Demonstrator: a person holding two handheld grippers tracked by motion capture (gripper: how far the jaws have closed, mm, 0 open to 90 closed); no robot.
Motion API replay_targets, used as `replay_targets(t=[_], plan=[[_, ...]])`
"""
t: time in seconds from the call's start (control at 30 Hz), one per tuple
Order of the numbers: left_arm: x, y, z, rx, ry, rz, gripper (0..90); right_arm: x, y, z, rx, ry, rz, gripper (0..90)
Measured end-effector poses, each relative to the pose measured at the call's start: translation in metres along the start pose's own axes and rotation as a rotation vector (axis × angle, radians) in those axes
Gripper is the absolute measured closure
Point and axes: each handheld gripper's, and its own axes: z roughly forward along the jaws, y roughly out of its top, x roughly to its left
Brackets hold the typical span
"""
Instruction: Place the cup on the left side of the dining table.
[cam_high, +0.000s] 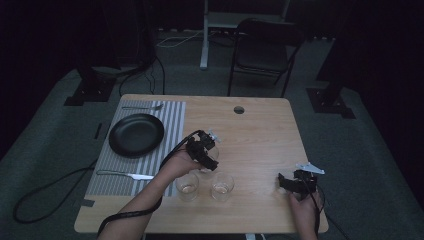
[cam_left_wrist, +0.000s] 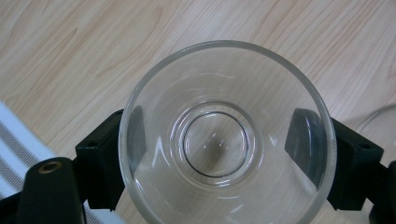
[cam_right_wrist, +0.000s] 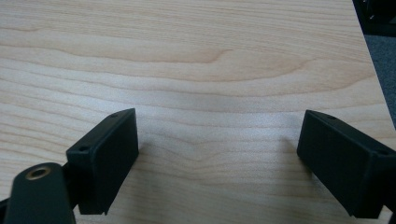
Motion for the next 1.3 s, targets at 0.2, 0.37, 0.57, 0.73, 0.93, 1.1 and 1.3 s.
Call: replay_targets(t=[0.2,0.37,0.57,0.73,0.93,1.1,1.3], plan=[[0.014,-0.013,-0.006,0.005,0.027,-0.034,18.1,0.0,0.0,0.0,0.0,0.0,0.0,12.2],[0.026,-0.025,-0.013,0.01,0.042,-0.061,18.1,0.0,0.0,0.0,0.0,0.0,0.0,12.2],[0.035,-0.037,-0.015,0.029,0.051,-0.083,18.2,0.0,0.0,0.0,0.0,0.0,-0.001,12.2],[0.048,-0.046,-0.017,0.05,0.067,-0.11,18.3,0.0,0.0,0.0,0.0,0.0,-0.001,12.2],[0.062,-0.056,-0.029,0.042,0.087,-0.139,18.3,0.0,0.0,0.0,0.0,0.0,0.0,12.2],[0.073,-0.066,-0.036,0.051,0.112,-0.165,18.3,0.0,0.0,0.0,0.0,0.0,-0.001,12.2],[0.084,-0.08,-0.042,0.061,0.12,-0.195,18.3,0.0,0.0,0.0,0.0,-0.001,0.0,12.3]])
